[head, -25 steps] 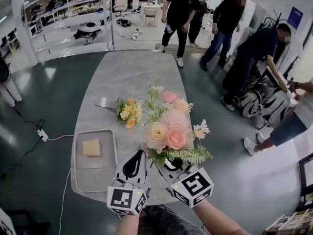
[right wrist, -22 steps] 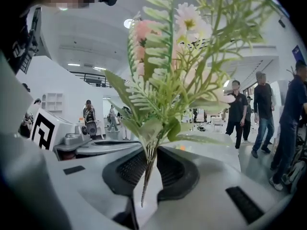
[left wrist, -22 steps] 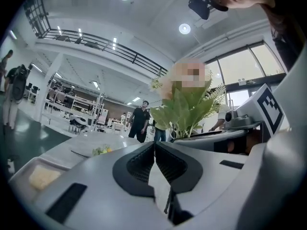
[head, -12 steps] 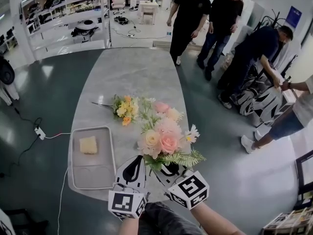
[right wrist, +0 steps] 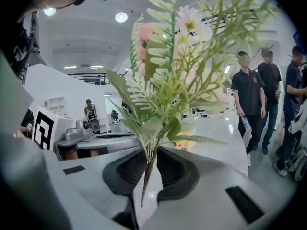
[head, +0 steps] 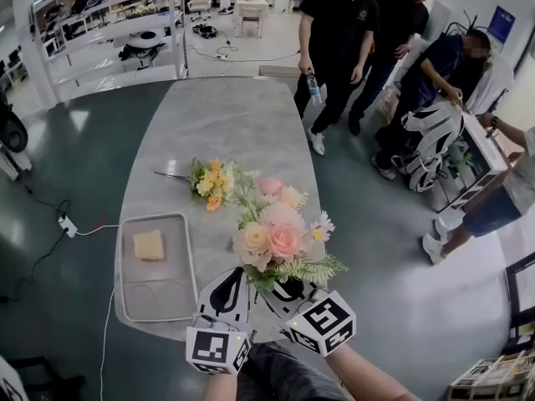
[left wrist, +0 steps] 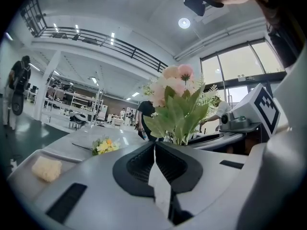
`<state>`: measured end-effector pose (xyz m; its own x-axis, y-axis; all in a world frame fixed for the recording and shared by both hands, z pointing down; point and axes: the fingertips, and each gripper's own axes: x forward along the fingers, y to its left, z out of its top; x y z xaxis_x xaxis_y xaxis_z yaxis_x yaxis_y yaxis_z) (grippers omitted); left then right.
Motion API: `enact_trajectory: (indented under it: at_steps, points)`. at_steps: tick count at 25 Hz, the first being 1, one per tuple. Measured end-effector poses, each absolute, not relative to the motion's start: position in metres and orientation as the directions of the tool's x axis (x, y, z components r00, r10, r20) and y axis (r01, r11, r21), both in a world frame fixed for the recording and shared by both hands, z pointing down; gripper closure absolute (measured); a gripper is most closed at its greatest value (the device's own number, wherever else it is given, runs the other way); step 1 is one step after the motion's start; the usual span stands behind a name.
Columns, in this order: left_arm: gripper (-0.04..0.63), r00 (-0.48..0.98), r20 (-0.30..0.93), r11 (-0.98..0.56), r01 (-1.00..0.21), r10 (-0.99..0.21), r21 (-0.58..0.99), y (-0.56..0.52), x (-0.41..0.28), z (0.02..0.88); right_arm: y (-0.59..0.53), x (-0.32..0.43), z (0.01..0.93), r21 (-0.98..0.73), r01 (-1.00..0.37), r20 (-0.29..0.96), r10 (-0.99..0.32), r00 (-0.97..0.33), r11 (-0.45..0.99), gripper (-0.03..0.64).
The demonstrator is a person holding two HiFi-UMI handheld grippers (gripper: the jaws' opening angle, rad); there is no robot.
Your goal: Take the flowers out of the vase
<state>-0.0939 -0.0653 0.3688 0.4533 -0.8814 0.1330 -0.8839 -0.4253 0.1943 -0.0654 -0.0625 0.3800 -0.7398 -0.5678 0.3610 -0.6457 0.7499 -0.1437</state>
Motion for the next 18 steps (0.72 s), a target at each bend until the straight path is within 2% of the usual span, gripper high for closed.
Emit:
enact_trajectory:
  at_steps: [18]
  points:
    - [0.58, 0.451, 0.146, -0.425, -0.887, -0.881, 0.179, -0.0631, -0.0971, 0.3714, -0.0611, -0.0659, 0.3803, -0.172, -0.643, 0.364, -0.558, -0.745, 0.746, 0.545]
